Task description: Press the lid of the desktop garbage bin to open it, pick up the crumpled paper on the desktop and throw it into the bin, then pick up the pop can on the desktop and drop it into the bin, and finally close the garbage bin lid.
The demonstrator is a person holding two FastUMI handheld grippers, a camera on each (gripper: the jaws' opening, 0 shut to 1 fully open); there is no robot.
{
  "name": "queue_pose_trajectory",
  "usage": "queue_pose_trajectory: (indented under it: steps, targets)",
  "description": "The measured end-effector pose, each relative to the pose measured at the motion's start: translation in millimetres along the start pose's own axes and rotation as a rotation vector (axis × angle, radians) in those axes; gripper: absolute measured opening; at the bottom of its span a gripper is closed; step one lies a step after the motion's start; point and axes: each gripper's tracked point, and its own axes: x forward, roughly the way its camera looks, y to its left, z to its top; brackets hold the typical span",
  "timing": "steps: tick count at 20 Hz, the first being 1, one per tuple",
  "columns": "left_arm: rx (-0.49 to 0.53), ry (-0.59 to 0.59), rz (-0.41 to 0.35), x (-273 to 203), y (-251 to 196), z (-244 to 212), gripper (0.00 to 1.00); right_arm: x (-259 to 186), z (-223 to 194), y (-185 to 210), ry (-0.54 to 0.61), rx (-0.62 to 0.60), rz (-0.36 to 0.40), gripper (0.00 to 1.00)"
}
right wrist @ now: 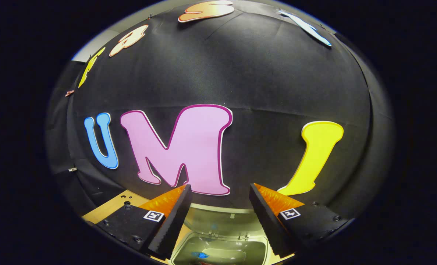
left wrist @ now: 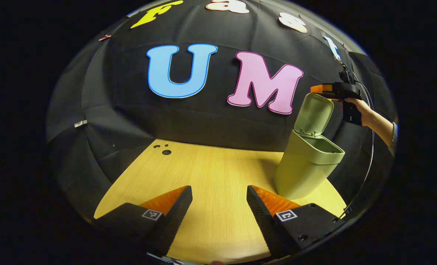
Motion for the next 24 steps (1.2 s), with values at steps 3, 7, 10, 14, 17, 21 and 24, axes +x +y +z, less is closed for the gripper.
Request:
queue_pose_trajectory:
  steps: [3,7,10,14,17,21,24]
  targets:
    - [0.011,-0.001,-0.013,-1,-4,1,0.96,-12,-6,2,0.024,0.031,0.015,0.98]
    - [0.014,0.006,-0.031,0,-9,-3,0.96,-34,-20,6,0.047,0.042,0.03,0.98]
    - [0.011,0.013,-0.044,2,-13,-5,0.96,-51,-31,10,0.063,0.029,0.044,0.99]
    - [0.013,0.012,-0.056,5,-17,-4,0.96,-69,-49,13,0.095,0.012,0.067,0.99]
    - [0.019,0.009,-0.062,6,-20,-1,0.96,-81,-69,13,0.135,0.008,0.078,0.99]
    - [0.018,0.013,-0.064,9,-24,-2,0.96,-89,-100,11,0.198,0.003,0.087,1.0]
    - [0.022,0.012,-0.067,10,-25,-1,0.96,-93,-121,11,0.242,0.019,0.094,1.0]
